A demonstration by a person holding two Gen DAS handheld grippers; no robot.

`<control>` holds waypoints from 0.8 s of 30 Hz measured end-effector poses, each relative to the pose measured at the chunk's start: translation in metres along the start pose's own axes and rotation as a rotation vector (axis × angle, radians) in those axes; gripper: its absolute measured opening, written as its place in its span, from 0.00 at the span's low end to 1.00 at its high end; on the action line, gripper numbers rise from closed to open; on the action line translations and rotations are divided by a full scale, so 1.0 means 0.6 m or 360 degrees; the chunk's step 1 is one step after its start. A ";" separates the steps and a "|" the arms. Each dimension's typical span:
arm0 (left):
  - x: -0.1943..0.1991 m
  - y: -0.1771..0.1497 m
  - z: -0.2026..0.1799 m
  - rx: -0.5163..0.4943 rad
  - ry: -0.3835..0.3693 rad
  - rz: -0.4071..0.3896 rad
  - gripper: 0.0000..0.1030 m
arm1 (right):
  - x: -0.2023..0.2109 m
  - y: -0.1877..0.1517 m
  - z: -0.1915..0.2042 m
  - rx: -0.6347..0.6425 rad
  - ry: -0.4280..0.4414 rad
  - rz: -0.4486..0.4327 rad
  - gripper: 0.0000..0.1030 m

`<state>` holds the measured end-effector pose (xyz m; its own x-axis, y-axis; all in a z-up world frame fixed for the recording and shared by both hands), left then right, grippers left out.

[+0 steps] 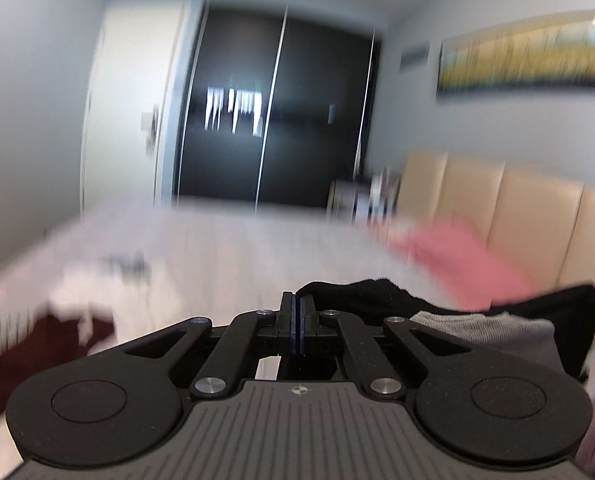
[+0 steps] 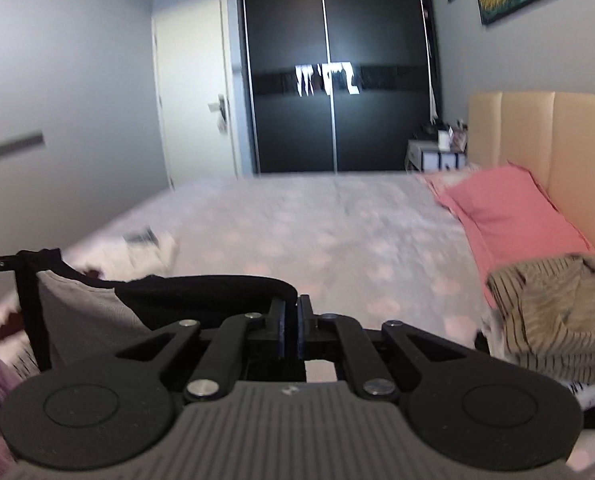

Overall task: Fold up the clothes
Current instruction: 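Lift the grey shirt again with both tools and hold it up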

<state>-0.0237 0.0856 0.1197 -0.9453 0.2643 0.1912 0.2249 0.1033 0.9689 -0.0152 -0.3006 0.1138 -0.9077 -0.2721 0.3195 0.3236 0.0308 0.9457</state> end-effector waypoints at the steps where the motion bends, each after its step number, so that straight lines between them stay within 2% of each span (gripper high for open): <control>1: 0.016 0.030 -0.007 -0.0018 -0.0011 -0.0099 0.00 | 0.013 0.019 0.006 0.0012 0.0021 -0.0057 0.07; 4: 0.062 0.108 -0.028 -0.0074 -0.0034 -0.0351 0.00 | 0.050 0.071 0.029 0.0082 0.0051 -0.0205 0.07; 7: 0.087 0.147 -0.044 -0.0121 -0.0043 -0.0450 0.00 | 0.081 0.103 0.049 0.0145 0.0067 -0.0311 0.07; 10: 0.099 0.157 -0.053 -0.0172 -0.0031 -0.0489 0.00 | 0.104 0.115 0.058 0.0158 0.0061 -0.0381 0.07; 18: 0.110 0.168 -0.084 -0.0226 -0.0047 -0.0479 0.00 | 0.150 0.120 0.059 0.0099 0.0016 -0.0501 0.07; 21: 0.085 0.174 -0.086 -0.0266 -0.0041 -0.0462 0.00 | 0.150 0.127 0.061 0.0119 0.0002 -0.0518 0.07; 24: 0.031 0.175 -0.089 -0.0308 -0.0060 -0.0392 0.00 | 0.116 0.131 0.056 0.0150 -0.0030 -0.0488 0.07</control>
<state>-0.0306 0.0501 0.2331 -0.9554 0.2900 -0.0557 -0.0627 -0.0149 0.9979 -0.0622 -0.2850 0.2123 -0.9641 -0.2648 0.0191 0.0090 0.0391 0.9992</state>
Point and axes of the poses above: each gripper's, at about its wrist camera, not at the fingertips, and x roughly against the way its jaws point, z to its left, y to its top, the point moved 10 cm from there along -x, roughly the way its jaws point, and after that the axes turned 2 degrees about x, right-handed, at the moved point
